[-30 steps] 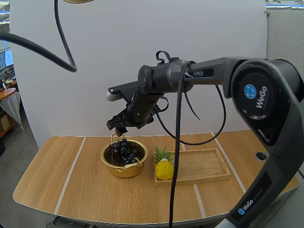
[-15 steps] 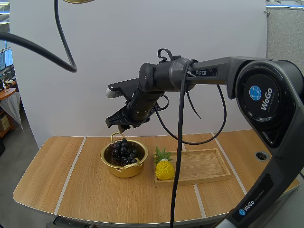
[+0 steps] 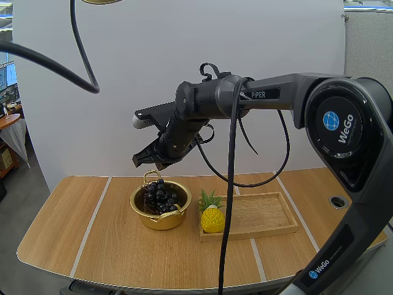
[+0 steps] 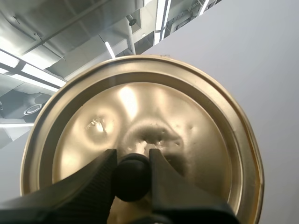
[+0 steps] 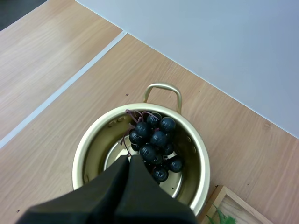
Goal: Open the pot, put the grape inside, and close it
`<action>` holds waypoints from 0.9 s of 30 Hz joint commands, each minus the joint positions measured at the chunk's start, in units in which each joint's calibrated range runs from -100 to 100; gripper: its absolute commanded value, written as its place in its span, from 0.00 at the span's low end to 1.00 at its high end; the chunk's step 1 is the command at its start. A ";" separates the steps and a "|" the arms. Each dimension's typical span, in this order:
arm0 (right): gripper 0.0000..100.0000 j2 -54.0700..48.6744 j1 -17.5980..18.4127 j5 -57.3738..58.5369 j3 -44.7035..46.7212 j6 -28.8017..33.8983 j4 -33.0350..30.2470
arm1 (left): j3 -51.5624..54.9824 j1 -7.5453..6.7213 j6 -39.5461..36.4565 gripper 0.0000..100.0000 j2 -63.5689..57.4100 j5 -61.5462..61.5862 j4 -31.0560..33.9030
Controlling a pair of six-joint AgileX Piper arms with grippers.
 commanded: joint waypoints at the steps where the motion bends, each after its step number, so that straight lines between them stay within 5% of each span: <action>1: 0.00 -0.50 0.02 -2.42 0.38 -0.34 0.16 | -0.33 -0.12 -0.45 0.00 -0.21 -1.98 -0.02; 14: 0.00 10.31 0.02 -17.53 0.25 -0.54 -0.42 | -0.33 -0.12 -0.45 0.00 -0.21 -1.98 -0.02; 27: 0.00 18.69 0.02 -16.61 -7.49 -0.54 -0.44 | -0.33 -0.12 -0.45 0.00 -0.21 -1.98 -0.02</action>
